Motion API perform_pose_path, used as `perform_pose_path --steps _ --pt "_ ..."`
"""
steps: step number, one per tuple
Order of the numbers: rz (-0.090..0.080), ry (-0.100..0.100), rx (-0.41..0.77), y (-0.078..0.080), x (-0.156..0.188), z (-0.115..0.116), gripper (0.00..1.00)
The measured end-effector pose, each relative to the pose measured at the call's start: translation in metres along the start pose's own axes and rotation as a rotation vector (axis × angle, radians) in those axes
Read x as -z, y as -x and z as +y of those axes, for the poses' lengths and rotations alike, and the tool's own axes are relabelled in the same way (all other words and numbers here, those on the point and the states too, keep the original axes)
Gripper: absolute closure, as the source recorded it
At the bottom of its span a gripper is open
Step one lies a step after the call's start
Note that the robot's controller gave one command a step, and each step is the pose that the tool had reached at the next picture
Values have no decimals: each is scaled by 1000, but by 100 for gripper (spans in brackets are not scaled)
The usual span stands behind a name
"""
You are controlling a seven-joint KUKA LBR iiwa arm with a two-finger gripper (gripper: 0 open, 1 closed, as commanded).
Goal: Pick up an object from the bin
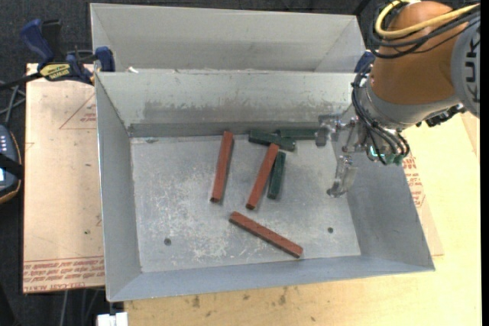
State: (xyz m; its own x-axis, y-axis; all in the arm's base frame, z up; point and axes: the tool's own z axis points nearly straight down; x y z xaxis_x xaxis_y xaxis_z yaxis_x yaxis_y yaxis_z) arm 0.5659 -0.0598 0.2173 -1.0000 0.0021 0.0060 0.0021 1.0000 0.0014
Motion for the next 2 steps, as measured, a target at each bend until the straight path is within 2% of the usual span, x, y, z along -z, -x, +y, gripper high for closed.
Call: perform_pose_path --steps 1,2 --pt "-8 -1 2 2 4 0 0" --pt "-14 -2 70 13 -39 17 0"
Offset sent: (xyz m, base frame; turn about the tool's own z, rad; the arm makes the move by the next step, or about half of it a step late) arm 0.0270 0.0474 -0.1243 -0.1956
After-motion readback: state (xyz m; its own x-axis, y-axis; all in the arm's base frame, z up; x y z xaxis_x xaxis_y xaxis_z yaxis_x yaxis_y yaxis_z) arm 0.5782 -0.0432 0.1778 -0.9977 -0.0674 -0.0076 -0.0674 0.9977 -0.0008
